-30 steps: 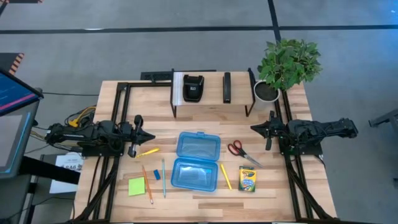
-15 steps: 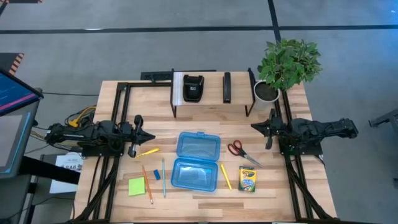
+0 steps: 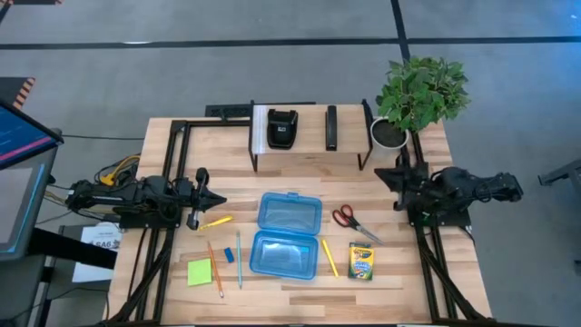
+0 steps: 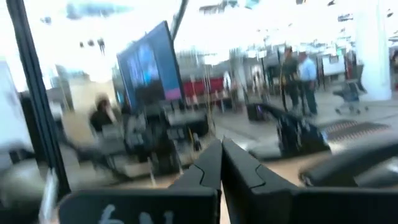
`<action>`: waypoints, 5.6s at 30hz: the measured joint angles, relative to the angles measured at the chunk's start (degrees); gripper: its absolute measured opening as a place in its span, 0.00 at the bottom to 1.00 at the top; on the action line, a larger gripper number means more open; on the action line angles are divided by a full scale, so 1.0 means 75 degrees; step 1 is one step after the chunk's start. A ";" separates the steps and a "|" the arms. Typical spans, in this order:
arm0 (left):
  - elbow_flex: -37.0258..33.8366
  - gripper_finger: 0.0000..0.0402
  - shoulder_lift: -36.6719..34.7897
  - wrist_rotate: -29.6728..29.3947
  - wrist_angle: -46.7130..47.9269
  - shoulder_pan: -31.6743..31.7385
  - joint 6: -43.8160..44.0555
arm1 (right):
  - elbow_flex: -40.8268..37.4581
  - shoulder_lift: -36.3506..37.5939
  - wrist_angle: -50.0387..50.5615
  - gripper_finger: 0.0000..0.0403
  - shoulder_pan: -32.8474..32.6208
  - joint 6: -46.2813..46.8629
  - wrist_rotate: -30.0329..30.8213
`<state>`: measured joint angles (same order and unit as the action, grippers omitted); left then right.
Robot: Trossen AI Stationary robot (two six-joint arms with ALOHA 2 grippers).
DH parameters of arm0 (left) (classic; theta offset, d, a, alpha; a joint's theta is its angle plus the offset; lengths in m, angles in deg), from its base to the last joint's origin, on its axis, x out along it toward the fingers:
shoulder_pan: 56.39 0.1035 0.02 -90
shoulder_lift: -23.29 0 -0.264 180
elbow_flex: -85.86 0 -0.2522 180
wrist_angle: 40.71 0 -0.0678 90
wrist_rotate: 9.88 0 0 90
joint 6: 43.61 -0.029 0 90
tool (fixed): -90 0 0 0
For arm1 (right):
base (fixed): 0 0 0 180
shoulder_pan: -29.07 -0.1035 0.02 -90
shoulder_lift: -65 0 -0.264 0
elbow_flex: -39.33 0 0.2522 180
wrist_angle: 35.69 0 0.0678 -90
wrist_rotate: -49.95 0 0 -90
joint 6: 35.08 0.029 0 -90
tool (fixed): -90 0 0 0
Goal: Pack school essentials
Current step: Put the black scissors into the supply box
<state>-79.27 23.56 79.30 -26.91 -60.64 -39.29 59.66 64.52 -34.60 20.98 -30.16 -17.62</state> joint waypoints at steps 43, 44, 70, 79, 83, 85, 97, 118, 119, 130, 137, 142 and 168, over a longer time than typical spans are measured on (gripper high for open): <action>0.0000 0.00 -0.0002 -0.0001 0.0002 0.0000 -0.0003 | 0.4645 -0.5338 0.5327 0.33 -0.1525 0.3449 0.0478; 0.0000 0.00 -0.0001 -0.0001 0.0003 0.0000 -0.0003 | 0.4711 -0.5453 0.5372 0.33 -0.1582 0.3522 0.0480; 0.0000 0.00 -0.0003 -0.0003 0.0003 0.0001 -0.0003 | 0.4989 -0.8140 0.7944 0.51 -0.1699 0.5976 -0.0379; 0.0000 0.00 0.0000 0.0000 0.0003 0.0000 -0.0003 | 0.4989 -0.9369 0.7506 0.63 -0.1742 0.6039 -0.1039; 0.0000 0.00 -0.0001 0.0000 0.0003 0.0001 -0.0001 | 0.4989 -0.9924 0.7190 0.63 -0.1893 0.6156 -0.1274; 0.0000 0.00 0.0000 -0.0003 0.0002 0.0001 -0.0003 | 0.4989 -1.0224 0.7075 0.63 -0.1944 0.6168 -0.1412; 0.0000 0.00 -0.0002 -0.0001 0.0003 0.0001 0.0000 | 0.4983 -1.0980 0.7002 0.63 -0.1602 0.6168 -0.1609; 0.0000 0.00 -0.0003 -0.0003 0.0002 0.0003 -0.0003 | 0.4986 -1.1678 0.6488 0.75 -0.0994 0.5737 -0.2034; 0.0000 0.00 -0.0003 -0.0001 0.0003 0.0002 -0.0002 | 0.4986 -1.1738 0.6486 0.77 -0.0994 0.5740 -0.2034; 0.0000 0.00 -0.0002 -0.0001 0.0003 0.0000 -0.0002 | 0.5028 -1.2284 0.6499 0.90 -0.1008 0.5581 -0.2025; 0.0000 0.00 0.0000 0.0000 0.0003 0.0000 -0.0003 | 0.5008 -1.2254 0.6717 0.75 -0.0886 0.5331 -0.1993; 0.0000 0.00 -0.0001 -0.0003 0.0003 0.0000 -0.0003 | 0.5007 -1.2250 0.6715 0.60 -0.0836 0.5099 -0.2089; 0.0000 0.00 0.0000 0.0000 0.0003 0.0001 -0.0003 | 0.4945 -1.1296 0.7707 0.26 -0.0551 0.5002 -0.2090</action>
<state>-79.27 23.56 79.30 -26.89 -60.63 -39.31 96.75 -20.20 23.20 16.85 7.35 -33.29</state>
